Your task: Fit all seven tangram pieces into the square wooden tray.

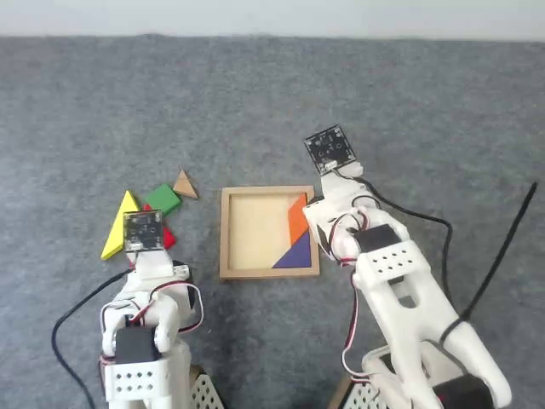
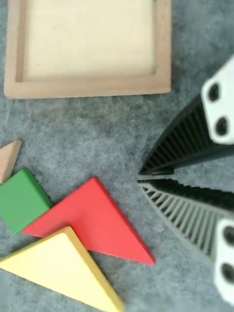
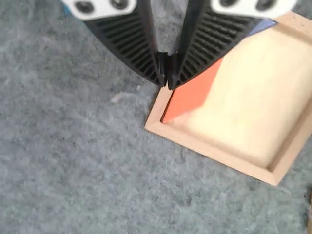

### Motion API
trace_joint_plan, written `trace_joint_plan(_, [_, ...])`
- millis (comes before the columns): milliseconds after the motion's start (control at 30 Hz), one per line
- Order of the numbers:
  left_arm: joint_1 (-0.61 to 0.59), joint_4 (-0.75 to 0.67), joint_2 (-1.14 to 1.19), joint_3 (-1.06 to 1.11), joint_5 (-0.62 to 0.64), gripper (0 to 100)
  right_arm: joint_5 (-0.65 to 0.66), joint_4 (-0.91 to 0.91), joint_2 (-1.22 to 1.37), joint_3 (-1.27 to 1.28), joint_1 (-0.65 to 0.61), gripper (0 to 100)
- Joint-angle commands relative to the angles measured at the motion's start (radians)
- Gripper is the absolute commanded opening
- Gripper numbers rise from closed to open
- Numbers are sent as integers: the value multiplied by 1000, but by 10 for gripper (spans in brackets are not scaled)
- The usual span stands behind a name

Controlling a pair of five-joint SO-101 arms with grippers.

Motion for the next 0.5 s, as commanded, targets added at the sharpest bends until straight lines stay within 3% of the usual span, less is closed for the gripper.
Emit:
trace_joint_plan(0, [-6,-11,-21,-62,-327,16,18,-30,-59,-2,12,10])
trace_joint_plan(133, [-66,-135,-21,-77,-839,14,20,-31,-50,-2,8,10])
trace_joint_plan(167, [-94,-189,-21,-82,-879,14,20,-30,-50,-2,8,10])
trace_joint_plan(267, [-158,-348,-17,-127,-689,16,20,-10,-50,-5,8,10])
trace_joint_plan(333, [-192,-345,-14,-189,-569,30,20,12,-50,-8,8,10])
trace_joint_plan(467, [-196,-295,63,-318,-534,75,20,18,-48,-6,-16,10])
